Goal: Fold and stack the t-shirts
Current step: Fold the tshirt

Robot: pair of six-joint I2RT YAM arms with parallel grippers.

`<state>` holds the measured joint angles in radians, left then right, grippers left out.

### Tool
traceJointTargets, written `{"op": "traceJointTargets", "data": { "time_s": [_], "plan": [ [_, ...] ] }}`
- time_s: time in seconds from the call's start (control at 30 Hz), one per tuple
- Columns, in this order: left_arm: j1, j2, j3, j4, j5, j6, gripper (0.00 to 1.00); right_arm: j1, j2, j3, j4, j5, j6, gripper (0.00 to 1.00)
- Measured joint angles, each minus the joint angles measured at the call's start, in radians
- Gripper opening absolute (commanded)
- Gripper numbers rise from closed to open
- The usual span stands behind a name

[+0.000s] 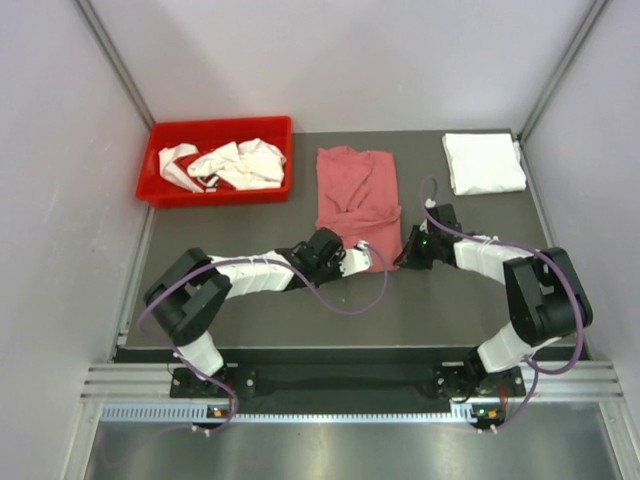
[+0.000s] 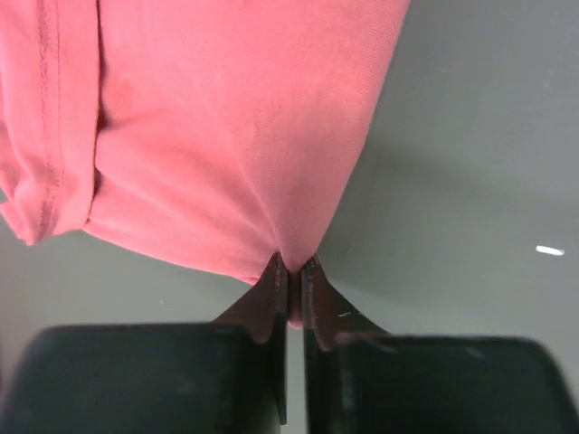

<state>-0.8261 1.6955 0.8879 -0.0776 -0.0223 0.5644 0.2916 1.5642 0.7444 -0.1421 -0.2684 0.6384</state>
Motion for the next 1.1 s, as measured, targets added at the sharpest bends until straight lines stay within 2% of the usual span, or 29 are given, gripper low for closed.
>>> {"op": "traceJointTargets", "data": {
  "time_s": [0.2, 0.47, 0.5, 0.53, 0.57, 0.6, 0.63, 0.73, 0.87, 0.97, 1.0, 1.1],
  "plan": [
    [-0.008, -0.019, -0.002, -0.041, -0.007, 0.006, 0.0, 0.0, -0.085, -0.076, -0.03, 0.01, -0.008, 0.0],
    [-0.073, -0.213, -0.083, -0.246, 0.156, 0.005, 0.0, 0.05, -0.392, -0.28, -0.188, -0.001, 0.01, 0.0],
    [-0.089, -0.226, -0.086, -0.275, 0.183, 0.005, 0.0, 0.061, -0.429, -0.3, -0.212, -0.004, 0.019, 0.05],
    [-0.102, -0.235, -0.088, -0.302, 0.203, 0.004, 0.1, 0.069, -0.451, -0.311, -0.23, -0.007, 0.026, 0.12],
    [-0.115, -0.241, -0.09, -0.328, 0.225, 0.004, 0.26, 0.081, -0.472, -0.321, -0.249, -0.012, 0.039, 0.24],
    [-0.126, -0.245, -0.092, -0.355, 0.244, 0.003, 0.4, 0.09, -0.486, -0.327, -0.266, -0.012, 0.049, 0.46],
    [-0.134, -0.248, -0.093, -0.388, 0.262, 0.003, 0.48, 0.1, -0.5, -0.331, -0.285, -0.009, 0.06, 0.5],
    [-0.139, -0.249, -0.095, -0.473, 0.286, -0.007, 0.5, 0.113, -0.555, -0.323, -0.352, 0.023, 0.063, 0.57],
    [-0.097, -0.279, -0.09, -0.52, 0.279, -0.017, 0.48, 0.113, -0.595, -0.2, -0.487, 0.119, 0.041, 0.53],
    [0.004, -0.345, -0.08, -0.486, 0.273, -0.039, 0.47, 0.118, -0.579, -0.067, -0.488, 0.175, 0.012, 0.38],
    [0.037, -0.367, -0.08, -0.452, 0.264, -0.045, 0.46, 0.127, -0.564, -0.029, -0.479, 0.194, 0.004, 0.28],
    [0.078, -0.38, -0.08, -0.339, 0.219, -0.065, 0.45, 0.176, -0.472, 0.039, -0.43, 0.212, -0.017, 0.22]
  ]
}}
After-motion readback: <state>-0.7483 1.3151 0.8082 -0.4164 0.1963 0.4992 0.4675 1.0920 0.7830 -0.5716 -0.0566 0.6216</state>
